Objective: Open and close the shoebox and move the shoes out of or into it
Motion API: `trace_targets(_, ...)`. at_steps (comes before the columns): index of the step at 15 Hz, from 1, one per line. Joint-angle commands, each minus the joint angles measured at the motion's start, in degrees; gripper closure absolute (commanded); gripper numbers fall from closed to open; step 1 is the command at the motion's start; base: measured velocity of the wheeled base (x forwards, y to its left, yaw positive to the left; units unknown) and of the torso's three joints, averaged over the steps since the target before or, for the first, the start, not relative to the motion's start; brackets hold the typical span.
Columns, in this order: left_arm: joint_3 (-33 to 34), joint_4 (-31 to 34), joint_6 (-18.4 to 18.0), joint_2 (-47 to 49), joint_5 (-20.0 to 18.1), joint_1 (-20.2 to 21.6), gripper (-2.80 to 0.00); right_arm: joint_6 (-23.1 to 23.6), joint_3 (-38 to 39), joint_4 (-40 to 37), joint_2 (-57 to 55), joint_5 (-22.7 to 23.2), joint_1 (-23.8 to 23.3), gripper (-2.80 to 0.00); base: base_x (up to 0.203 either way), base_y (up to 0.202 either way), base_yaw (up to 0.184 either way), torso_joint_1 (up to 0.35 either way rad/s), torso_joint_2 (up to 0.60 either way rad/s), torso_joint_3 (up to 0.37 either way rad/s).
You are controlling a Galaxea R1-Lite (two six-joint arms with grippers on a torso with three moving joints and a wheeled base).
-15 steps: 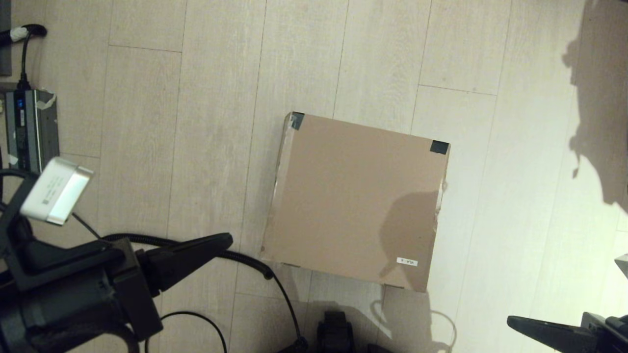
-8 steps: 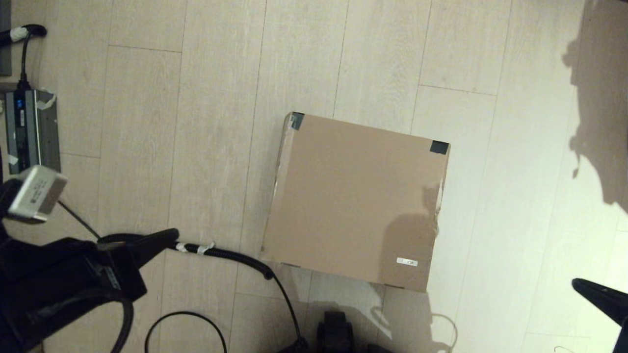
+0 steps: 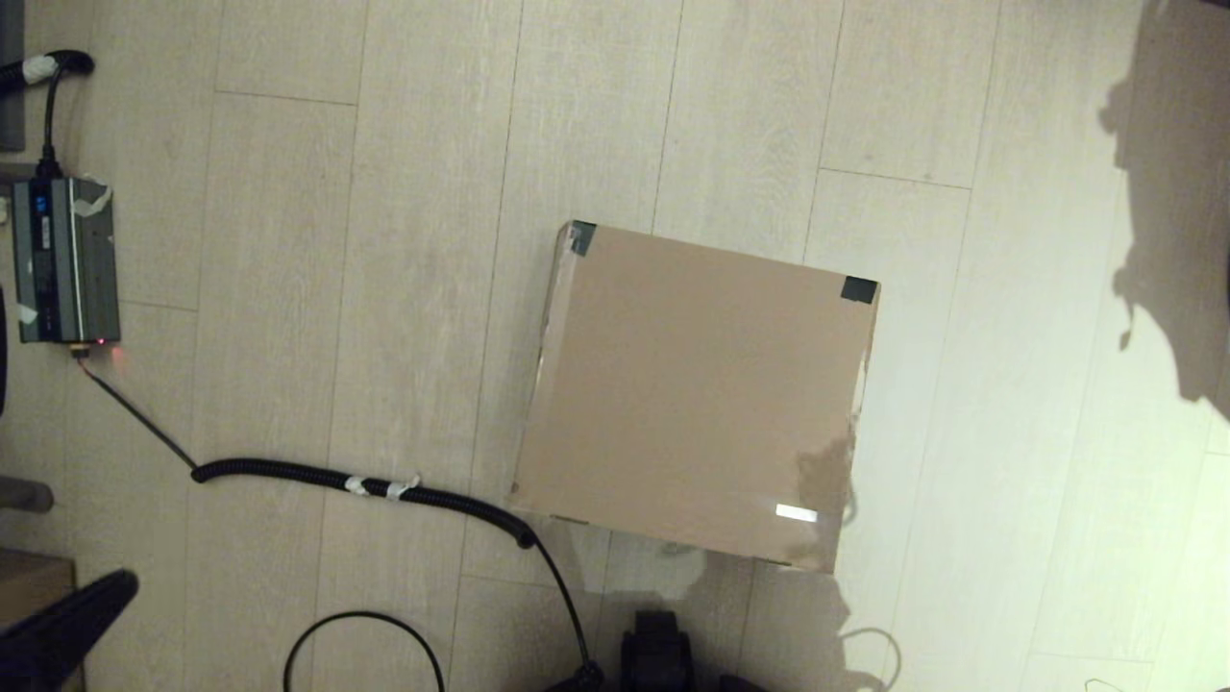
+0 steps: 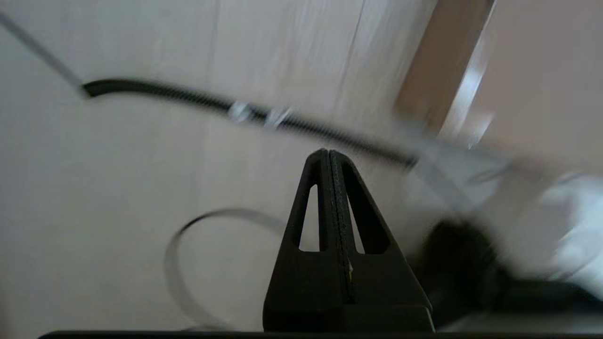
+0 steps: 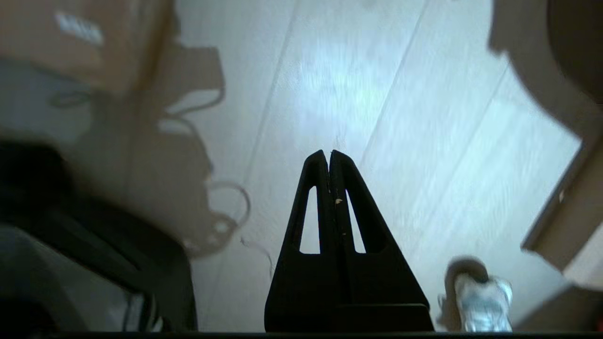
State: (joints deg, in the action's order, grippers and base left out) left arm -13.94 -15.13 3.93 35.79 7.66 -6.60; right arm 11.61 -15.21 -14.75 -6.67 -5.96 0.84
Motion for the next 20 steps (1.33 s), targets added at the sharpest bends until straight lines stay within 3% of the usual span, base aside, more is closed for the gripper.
trace_targets(1,3.6,7.1,-4.2,-14.8,0.3,0.9,0.00,0.4,4.8,-1.1,6.7,-0.6,-0.2,0.00,0.000,0.000,0.000,0.000,0.00,0.000)
trace_targets(3,6.9,12.6,-8.5,-19.7,0.9,1.3,0.00,0.6,7.7,-1.4,6.6,7.0,-0.3,0.00,0.000,0.000,0.000,0.000,0.00,0.000)
trace_targets(5,10.8,4.2,-9.9,-19.7,0.2,1.5,0.00,0.9,9.5,0.3,6.5,11.2,-0.3,0.00,0.000,0.000,0.000,0.000,0.00,0.000)
trace_targets(6,13.3,2.2,-11.1,-19.7,-0.4,1.5,0.00,0.8,9.5,0.3,5.3,11.2,-0.3,0.00,0.000,0.000,0.000,0.000,0.00,0.000)
trace_targets(7,13.8,4.7,-12.3,-19.7,0.1,1.5,0.00,0.7,9.5,0.3,3.4,11.2,-0.3,0.00,0.000,0.000,0.000,0.000,0.00,0.000)
trace_targets(8,13.2,9.5,-13.1,-19.6,1.7,1.5,0.00,0.6,9.5,0.3,1.0,11.2,-0.3,0.00,0.000,0.000,0.000,0.000,0.00,0.000)
trace_targets(11,10.9,15.5,-13.7,-19.8,8.5,1.9,0.00,-2.7,9.6,0.3,2.4,10.4,-0.3,0.00,0.000,0.000,0.000,0.000,0.00,0.000)
trace_targets(13,11.1,14.2,-13.6,-20.0,11.2,2.5,0.00,-4.6,9.7,0.5,6.8,9.0,-0.3,0.00,0.000,0.000,0.000,0.000,0.00,0.000)
trace_targets(14,10.9,14.6,-13.8,-20.1,11.8,4.3,0.00,-7.8,9.7,0.5,6.7,7.4,-0.3,0.00,0.000,0.000,0.000,0.000,0.00,0.000)
trace_targets(15,10.9,15.0,-14.0,-19.7,11.0,6.8,0.00,-8.2,9.5,0.3,6.5,7.3,-0.3,0.00,0.000,0.000,0.000,0.000,0.00,0.000)
trace_targets(17,10.5,17.4,-15.2,-19.7,5.5,10.8,0.00,-7.3,9.6,0.3,6.6,7.9,-0.3,0.00,0.000,0.000,0.000,0.000,0.00,0.000)
trace_targets(19,10.2,18.5,-15.2,-19.7,3.6,11.8,0.00,-7.2,9.7,0.4,6.7,7.8,-0.3,0.00,0.000,0.000,0.000,0.000,0.00,0.000)
trace_targets(20,10.3,18.0,-14.9,-19.8,0.6,11.8,0.00,-7.6,9.7,0.6,6.7,7.6,-0.3,0.00,0.000,0.000,0.000,0.000,0.00,0.000)
